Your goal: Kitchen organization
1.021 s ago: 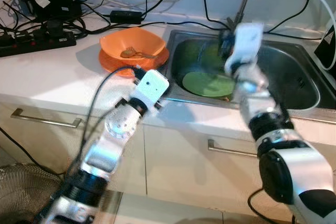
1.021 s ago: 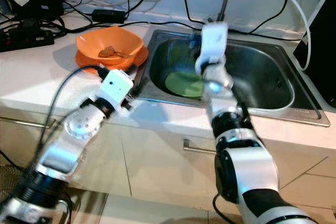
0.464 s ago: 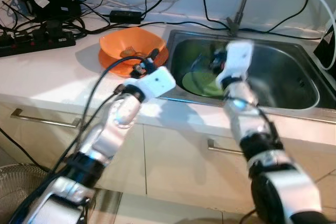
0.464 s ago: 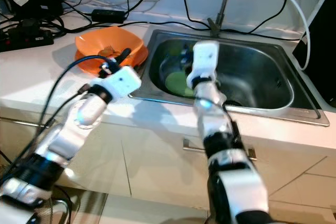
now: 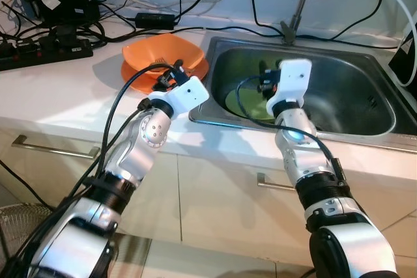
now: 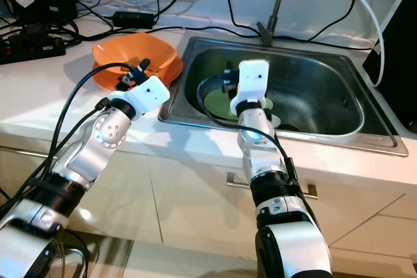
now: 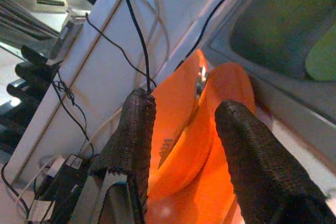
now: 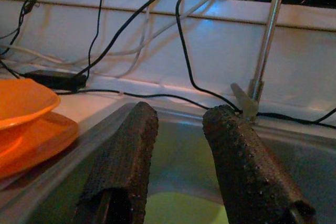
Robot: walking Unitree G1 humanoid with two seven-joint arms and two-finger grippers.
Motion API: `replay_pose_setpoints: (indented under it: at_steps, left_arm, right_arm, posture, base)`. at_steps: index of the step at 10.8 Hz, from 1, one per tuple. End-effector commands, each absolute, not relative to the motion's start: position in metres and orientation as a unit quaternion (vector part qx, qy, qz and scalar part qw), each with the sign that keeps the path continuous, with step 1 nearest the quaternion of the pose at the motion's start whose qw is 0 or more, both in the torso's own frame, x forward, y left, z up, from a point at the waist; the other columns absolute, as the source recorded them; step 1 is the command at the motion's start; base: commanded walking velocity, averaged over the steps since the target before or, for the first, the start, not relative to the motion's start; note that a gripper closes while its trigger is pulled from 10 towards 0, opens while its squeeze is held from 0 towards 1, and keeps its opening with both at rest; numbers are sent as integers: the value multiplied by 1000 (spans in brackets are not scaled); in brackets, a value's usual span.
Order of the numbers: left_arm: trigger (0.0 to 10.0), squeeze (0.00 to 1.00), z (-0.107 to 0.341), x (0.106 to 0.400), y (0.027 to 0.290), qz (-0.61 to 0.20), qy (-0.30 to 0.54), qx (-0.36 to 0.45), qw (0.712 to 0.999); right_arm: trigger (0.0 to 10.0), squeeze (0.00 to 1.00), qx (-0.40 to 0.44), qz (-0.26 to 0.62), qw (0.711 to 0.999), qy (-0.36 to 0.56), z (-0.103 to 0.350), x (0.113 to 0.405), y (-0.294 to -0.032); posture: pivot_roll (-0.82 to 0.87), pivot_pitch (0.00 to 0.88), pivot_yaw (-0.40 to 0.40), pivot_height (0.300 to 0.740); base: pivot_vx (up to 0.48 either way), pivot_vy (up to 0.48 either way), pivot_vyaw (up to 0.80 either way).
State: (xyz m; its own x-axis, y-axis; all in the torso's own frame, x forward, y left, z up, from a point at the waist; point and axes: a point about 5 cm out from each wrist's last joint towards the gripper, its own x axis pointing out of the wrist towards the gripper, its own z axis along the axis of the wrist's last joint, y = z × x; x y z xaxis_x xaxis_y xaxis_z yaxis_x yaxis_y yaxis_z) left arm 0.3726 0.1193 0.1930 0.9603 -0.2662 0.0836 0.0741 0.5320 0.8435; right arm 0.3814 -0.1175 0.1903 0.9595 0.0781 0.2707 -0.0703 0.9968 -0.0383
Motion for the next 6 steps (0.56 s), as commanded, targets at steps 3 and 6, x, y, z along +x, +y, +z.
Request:
replay_pose_setpoints:
  at_steps: [3, 6]
  left_arm:
    - [2118, 0, 198, 377, 114, -86, -114, 473, 869]
    - [2510, 0, 191, 383, 115, -97, -102, 475, 869]
  right_arm:
    - [10000, 0, -12, 27, 991, -131, 190, 380, -121]
    - [10000, 0, -12, 25, 992, -126, 190, 379, -122]
  posture:
    - [205, 27, -40, 740]
    - [202, 24, -39, 740]
  base:
    - [0, 0, 0]
    - [0, 0, 0]
